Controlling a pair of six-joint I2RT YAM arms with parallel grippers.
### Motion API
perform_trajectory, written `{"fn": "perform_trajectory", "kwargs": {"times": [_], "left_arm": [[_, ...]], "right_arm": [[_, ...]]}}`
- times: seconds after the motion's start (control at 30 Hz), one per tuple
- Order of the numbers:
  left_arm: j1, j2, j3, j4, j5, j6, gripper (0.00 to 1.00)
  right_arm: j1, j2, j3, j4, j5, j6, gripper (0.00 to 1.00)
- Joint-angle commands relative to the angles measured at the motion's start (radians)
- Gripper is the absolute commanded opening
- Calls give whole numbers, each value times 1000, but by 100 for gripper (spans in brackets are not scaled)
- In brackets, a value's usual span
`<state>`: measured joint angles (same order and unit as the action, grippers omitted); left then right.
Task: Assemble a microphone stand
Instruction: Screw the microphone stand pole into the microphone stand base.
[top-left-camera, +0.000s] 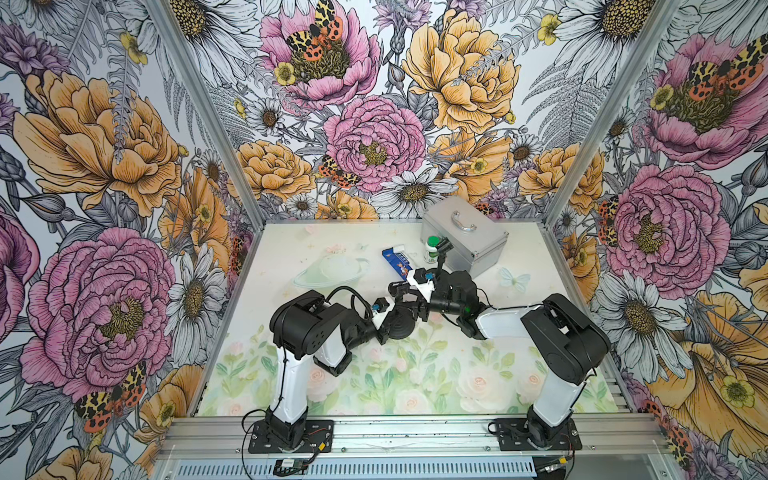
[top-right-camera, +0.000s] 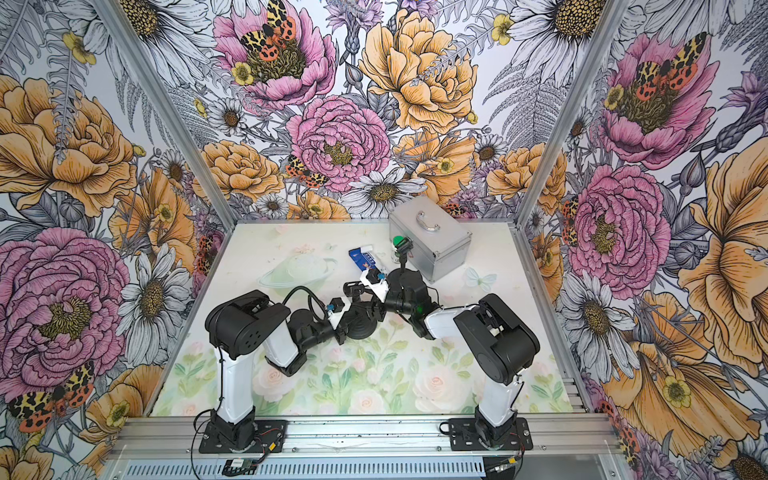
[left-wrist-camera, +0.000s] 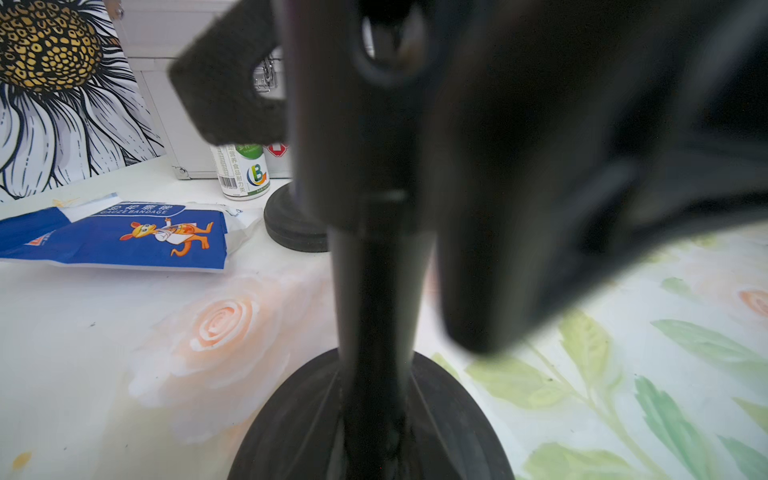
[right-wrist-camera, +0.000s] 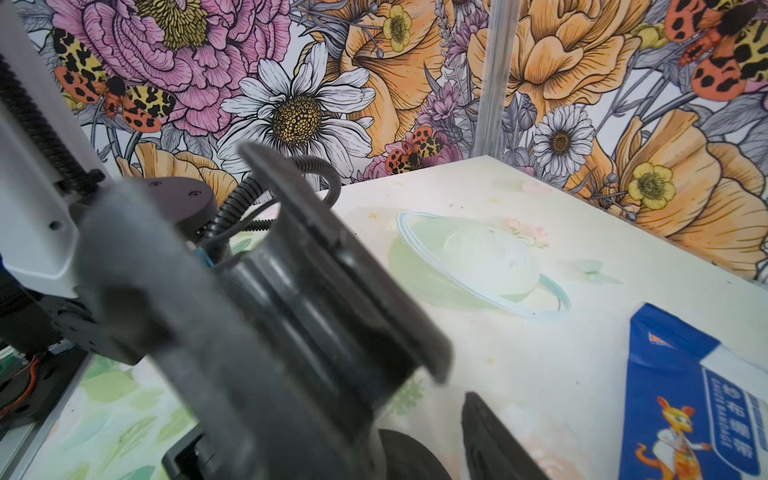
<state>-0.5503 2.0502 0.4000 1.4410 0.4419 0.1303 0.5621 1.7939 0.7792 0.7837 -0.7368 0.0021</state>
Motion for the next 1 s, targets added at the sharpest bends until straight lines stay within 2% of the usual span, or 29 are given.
{"fn": "perform_trajectory", "kwargs": {"times": [0.0,0.07,0.1,0.2,0.23,0.3,0.37,0.4,0.43,0.47,0.5,0.53,0.6,0.7,0.77,0.83,0.87,0.97], "left_arm": [[-3,17,-7,-29,4,-14,20],[-2,17,-7,-29,3,-15,20],[-1,18,-7,-29,3,-15,20],[-1,19,-7,-29,3,-16,20],[-2,19,-7,-29,3,-16,20],[-1,19,-6,-29,3,-17,20],[-1,19,-6,-29,3,-18,20],[-1,19,-6,-29,4,-16,20],[0,19,-6,-29,3,-18,20],[0,19,-6,-29,3,-18,20],[0,20,-4,-29,4,-20,20],[0,21,-3,-29,4,-21,20],[0,22,-3,-29,9,-25,20],[0,18,-4,-30,11,-28,20],[0,16,-6,-28,7,-30,20],[0,16,-6,-28,5,-30,20],[0,15,-6,-28,5,-31,20],[0,16,-4,-29,6,-30,20]], "right_arm": [[-13,9,51,-82,-92,-34,52],[-14,3,68,-142,-80,-69,35],[-12,-3,67,-153,-68,-81,32],[-4,-15,43,-131,-4,-75,14],[6,-20,32,-121,42,-63,0],[35,-31,2,-84,173,-24,0],[98,-54,-76,41,402,5,0],[161,-65,-148,162,659,16,0],[246,-54,-214,307,982,35,0],[320,-31,-250,411,1230,57,0],[381,-5,-255,438,1436,85,0],[426,12,-232,392,1512,93,0],[477,51,-169,290,1514,75,0],[507,67,-139,281,1452,-26,0],[493,34,-156,277,1356,-85,25],[455,-22,-185,243,1176,-140,45],[431,-49,-200,220,1087,-149,51],[310,-145,-246,144,696,-117,66]]}}
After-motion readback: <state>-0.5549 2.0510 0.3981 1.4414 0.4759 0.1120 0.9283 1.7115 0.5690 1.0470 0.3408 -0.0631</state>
